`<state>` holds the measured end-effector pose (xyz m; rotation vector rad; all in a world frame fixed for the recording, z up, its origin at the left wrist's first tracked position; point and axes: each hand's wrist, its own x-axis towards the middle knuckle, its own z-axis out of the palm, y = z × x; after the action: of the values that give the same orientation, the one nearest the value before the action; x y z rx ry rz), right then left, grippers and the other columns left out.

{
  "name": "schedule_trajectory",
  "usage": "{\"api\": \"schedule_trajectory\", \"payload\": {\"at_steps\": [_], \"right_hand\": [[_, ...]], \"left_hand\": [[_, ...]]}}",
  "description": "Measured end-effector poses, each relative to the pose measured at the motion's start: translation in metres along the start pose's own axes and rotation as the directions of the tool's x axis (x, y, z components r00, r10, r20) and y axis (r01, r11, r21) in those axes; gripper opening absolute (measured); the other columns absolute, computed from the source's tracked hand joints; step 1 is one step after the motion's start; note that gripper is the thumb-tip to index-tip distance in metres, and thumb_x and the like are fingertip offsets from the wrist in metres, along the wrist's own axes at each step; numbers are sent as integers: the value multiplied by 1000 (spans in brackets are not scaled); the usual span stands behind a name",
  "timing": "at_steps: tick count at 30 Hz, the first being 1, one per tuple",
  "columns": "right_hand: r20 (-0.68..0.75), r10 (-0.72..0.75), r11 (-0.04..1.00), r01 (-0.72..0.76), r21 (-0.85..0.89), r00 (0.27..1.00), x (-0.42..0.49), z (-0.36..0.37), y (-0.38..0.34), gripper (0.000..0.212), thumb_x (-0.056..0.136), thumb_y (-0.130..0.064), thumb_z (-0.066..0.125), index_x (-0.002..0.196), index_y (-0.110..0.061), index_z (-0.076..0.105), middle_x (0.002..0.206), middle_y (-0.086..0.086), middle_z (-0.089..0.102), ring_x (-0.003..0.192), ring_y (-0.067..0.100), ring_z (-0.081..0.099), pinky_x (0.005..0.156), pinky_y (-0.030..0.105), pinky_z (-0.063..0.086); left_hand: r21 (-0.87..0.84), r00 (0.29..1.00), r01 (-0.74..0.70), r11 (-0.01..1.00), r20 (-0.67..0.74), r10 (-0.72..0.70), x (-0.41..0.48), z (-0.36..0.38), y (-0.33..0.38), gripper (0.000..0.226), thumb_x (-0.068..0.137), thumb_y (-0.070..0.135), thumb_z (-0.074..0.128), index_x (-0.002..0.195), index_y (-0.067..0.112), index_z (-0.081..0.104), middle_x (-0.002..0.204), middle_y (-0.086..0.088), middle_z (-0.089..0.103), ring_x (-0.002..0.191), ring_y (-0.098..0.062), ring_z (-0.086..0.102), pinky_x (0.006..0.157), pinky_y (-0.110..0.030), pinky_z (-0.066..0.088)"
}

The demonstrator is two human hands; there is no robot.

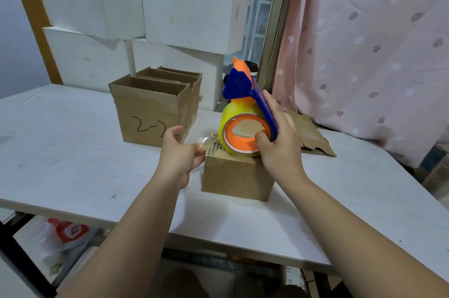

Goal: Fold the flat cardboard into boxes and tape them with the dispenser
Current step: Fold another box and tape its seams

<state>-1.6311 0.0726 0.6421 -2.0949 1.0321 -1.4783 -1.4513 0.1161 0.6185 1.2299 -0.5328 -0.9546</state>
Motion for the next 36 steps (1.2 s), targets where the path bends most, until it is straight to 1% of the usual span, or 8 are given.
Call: {"api": "schedule_trajectory", "payload": {"at_steps": [3, 8, 14, 20, 24, 27, 29, 36], "right_hand": [[8, 8, 1000, -8, 29, 1000, 1, -1, 1, 75, 87, 2, 52, 140, -47, 31, 113, -15, 43, 100, -20, 41, 76, -1, 37], [18, 7, 999, -8, 41, 1000, 1, -1, 0, 69, 94, -4, 49, 135, -54, 27, 115, -14, 42, 102, -19, 41, 83, 6, 38], [31, 6, 1000, -7, 21, 1000, 2, 1, 1, 62, 96, -10, 50, 143, -44, 29, 119, -9, 43, 103, -19, 40, 81, -1, 34], [29, 13, 1000, -13, 2, 1000, 0, 1, 0, 65, 94, -5, 50, 146, -40, 30, 123, -10, 43, 103, -21, 40, 82, 4, 35], [18, 2, 1000, -2, -3, 1000, 0, 1, -2, 66, 94, -4, 50, 146, -40, 30, 122, -10, 43, 104, -21, 39, 83, 5, 36], [13, 0, 1000, 0, -2, 1000, -1, 1, -2, 67, 93, -4, 50, 145, -41, 30, 121, -9, 43, 104, -21, 39, 84, 6, 35], [4, 1, 1000, -1, -8, 1000, 0, 2, -2, 67, 93, -4, 51, 145, -40, 30, 120, -9, 44, 103, -21, 39, 85, 5, 34], [6, 48, 999, -49, 19, 999, -1, 2, -3, 69, 91, -8, 56, 144, -44, 30, 118, -15, 42, 105, -14, 42, 84, 11, 38]], "left_hand": [[-4, 996, -86, 996, -28, 86, 0, 0, 2, 61, 89, -9, 55, 135, 27, 36, 114, -14, 55, 88, -21, 66, 53, -25, 56], [48, 998, -65, 997, -21, 66, 0, 4, 0, 61, 88, -9, 56, 133, 29, 39, 138, -11, 43, 88, -22, 68, 60, -28, 59], [79, 1000, -4, 997, -16, 5, 5, 5, -2, 57, 89, -7, 56, 133, 25, 40, 136, -13, 46, 86, -22, 69, 62, -27, 59], [406, 993, -115, 907, 22, 117, 5, 14, 0, 60, 89, 6, 60, 138, 27, 32, 121, -6, 54, 92, -20, 60, 72, -36, 57], [550, 999, 11, 835, 38, -38, 5, 9, -1, 48, 90, 1, 48, 132, 25, 44, 113, -8, 56, 70, -18, 53, 48, -24, 39], [404, 985, -144, 903, -30, 170, -9, 8, -11, 38, 93, 4, 44, 125, 21, 56, 112, 5, 59, 87, -10, 59, 65, -21, 45], [311, 942, -306, 900, -36, 333, -24, 16, -16, 28, 99, 28, 42, 117, 23, 63, 110, 9, 64, 102, -10, 59, 84, -27, 49], [587, 940, -332, 739, 138, 313, -48, 19, -35, 84, 73, 71, 32, 144, 26, 37, 137, 1, 53, 124, -19, 49, 101, -42, 46]]}}
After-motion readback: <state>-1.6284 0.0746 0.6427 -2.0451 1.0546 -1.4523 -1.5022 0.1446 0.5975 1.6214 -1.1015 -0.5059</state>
